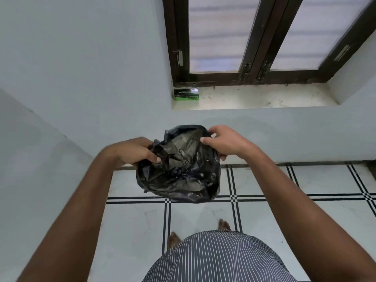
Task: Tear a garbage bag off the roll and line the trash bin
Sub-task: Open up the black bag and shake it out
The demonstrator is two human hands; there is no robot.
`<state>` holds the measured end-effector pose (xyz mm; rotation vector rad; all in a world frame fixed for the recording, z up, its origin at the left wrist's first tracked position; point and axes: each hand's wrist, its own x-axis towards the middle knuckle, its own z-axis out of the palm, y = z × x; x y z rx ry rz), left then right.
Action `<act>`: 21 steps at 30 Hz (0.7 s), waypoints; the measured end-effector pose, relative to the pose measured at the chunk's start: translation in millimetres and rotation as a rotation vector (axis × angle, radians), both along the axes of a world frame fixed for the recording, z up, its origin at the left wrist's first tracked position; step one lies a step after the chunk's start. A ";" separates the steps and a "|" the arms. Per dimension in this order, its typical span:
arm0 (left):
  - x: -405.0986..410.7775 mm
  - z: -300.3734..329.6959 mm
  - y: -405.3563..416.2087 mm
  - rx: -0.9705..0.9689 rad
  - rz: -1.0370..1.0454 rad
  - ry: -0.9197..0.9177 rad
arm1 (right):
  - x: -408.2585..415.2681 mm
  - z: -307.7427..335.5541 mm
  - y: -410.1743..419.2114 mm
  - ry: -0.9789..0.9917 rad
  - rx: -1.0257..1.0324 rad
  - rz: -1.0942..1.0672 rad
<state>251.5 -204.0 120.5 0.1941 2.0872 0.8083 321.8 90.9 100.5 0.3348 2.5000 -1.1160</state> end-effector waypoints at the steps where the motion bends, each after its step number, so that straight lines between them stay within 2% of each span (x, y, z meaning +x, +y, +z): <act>1: -5.3 6.5 2.0 -0.068 -0.056 0.082 | -2.6 8.5 -2.6 0.024 0.047 0.019; 3: -15.0 21.2 5.7 -0.340 -0.120 0.375 | -7.8 26.8 -7.9 0.190 0.306 0.014; 4: -17.8 27.1 7.7 -0.463 -0.071 0.589 | -11.3 31.3 -9.0 0.371 0.415 -0.047; 5: -17.2 34.6 10.9 -0.483 0.045 0.802 | -13.7 36.1 -10.1 0.609 0.435 -0.129; 6: -15.3 42.2 13.7 -0.392 0.198 1.000 | -14.9 40.9 -11.0 0.880 0.393 -0.206; 7: -10.8 50.0 16.9 -0.222 0.348 1.178 | -15.5 45.4 -11.8 1.119 0.340 -0.261; 8: -7.4 54.5 18.4 -0.060 0.470 1.316 | -16.0 46.6 -12.1 1.281 0.305 -0.291; 9: -3.6 57.6 20.5 0.053 0.543 1.396 | -16.3 43.7 -12.4 1.353 0.297 -0.290; 10: -2.0 53.0 21.9 0.076 0.548 1.424 | -17.2 36.1 -12.2 1.325 0.308 -0.258; 11: -1.4 43.6 22.0 -0.009 0.480 1.408 | -16.4 27.5 -10.7 1.173 0.356 -0.189; 12: -5.0 28.7 18.6 -0.176 0.361 1.332 | -16.5 15.1 -5.8 0.896 0.423 -0.095; 14: -18.4 -9.2 0.8 -0.526 0.085 0.964 | -12.9 -5.9 2.0 0.209 0.507 0.114; 15: -22.1 -24.5 -8.6 -0.629 -0.017 0.717 | -8.1 -14.0 4.2 -0.059 0.495 0.192; 16: -22.8 -34.8 -16.5 -0.669 -0.095 0.504 | -3.5 -22.9 7.2 -0.212 0.473 0.239; 17: -24.3 -45.0 -23.2 -0.651 -0.122 0.375 | -0.4 -29.2 9.9 -0.253 0.465 0.252; 18: -24.6 -48.6 -26.5 -0.607 -0.092 0.320 | 0.3 -35.3 12.5 -0.213 0.465 0.236; 21: -31.1 -50.0 -30.3 -0.448 0.090 0.316 | -6.3 -43.2 19.0 0.009 0.401 0.071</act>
